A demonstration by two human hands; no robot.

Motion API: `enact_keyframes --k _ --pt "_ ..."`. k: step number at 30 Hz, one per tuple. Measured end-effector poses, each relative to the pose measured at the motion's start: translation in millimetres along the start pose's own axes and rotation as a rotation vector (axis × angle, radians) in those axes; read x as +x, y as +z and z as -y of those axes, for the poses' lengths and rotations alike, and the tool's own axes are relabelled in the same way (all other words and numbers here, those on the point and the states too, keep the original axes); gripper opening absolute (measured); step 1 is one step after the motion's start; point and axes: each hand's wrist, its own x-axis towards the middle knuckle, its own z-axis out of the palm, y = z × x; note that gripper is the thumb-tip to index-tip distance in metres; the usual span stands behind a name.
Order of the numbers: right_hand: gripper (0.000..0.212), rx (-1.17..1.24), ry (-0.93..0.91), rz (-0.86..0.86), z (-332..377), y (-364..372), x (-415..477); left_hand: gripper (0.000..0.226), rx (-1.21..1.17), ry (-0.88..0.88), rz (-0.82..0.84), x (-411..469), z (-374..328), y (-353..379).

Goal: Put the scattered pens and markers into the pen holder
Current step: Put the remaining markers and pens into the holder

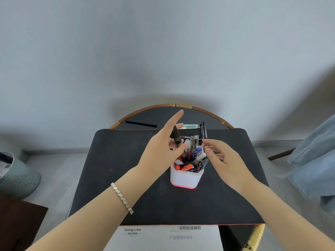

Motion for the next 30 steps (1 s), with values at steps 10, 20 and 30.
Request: enact_keyframes --k 10,20,30 --pt "0.022 0.096 0.232 -0.195 -31 6 40 0.043 0.248 0.102 0.271 -5 13 3" --pt "0.056 -0.55 0.43 0.024 -53 45 105 0.088 -0.077 -0.137 0.435 -12 27 7" --pt "0.021 -0.317 0.476 0.041 -56 6 85 0.107 0.071 -0.021 0.426 -5 22 15"
